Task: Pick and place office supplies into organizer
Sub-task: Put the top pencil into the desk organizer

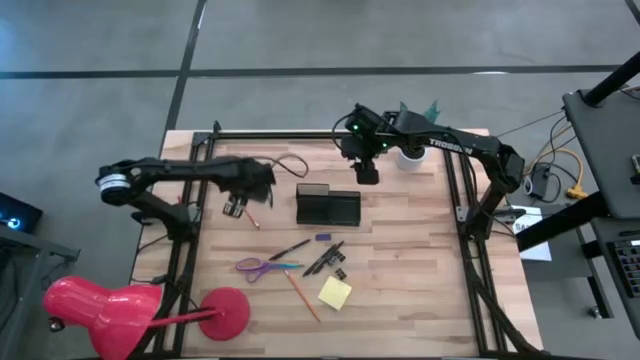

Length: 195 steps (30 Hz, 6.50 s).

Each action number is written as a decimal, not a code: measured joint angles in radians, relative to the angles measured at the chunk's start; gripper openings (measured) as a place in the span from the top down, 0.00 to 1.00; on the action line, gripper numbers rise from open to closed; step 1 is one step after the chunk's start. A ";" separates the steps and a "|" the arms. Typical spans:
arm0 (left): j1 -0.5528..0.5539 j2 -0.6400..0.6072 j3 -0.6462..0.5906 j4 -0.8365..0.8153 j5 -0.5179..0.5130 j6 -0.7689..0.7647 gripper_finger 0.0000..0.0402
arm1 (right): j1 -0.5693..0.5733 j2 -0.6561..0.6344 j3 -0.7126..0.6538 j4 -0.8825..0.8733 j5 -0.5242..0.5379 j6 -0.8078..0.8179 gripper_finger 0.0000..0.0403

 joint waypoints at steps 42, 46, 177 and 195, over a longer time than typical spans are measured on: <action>0.458 0.036 -0.128 0.116 0.280 -1.670 0.69 | -0.018 0.001 0.000 0.116 0.019 0.138 0.48; 0.458 0.041 -0.136 0.133 0.243 -1.672 0.69 | -0.018 0.001 0.000 0.119 0.019 0.138 0.48; -0.036 0.209 -0.187 0.478 0.059 -2.328 1.00 | 0.582 0.416 0.013 0.648 0.249 0.802 0.55; -0.099 0.210 -0.201 0.535 0.056 -2.355 1.00 | 0.605 0.527 0.013 0.854 0.461 0.843 0.55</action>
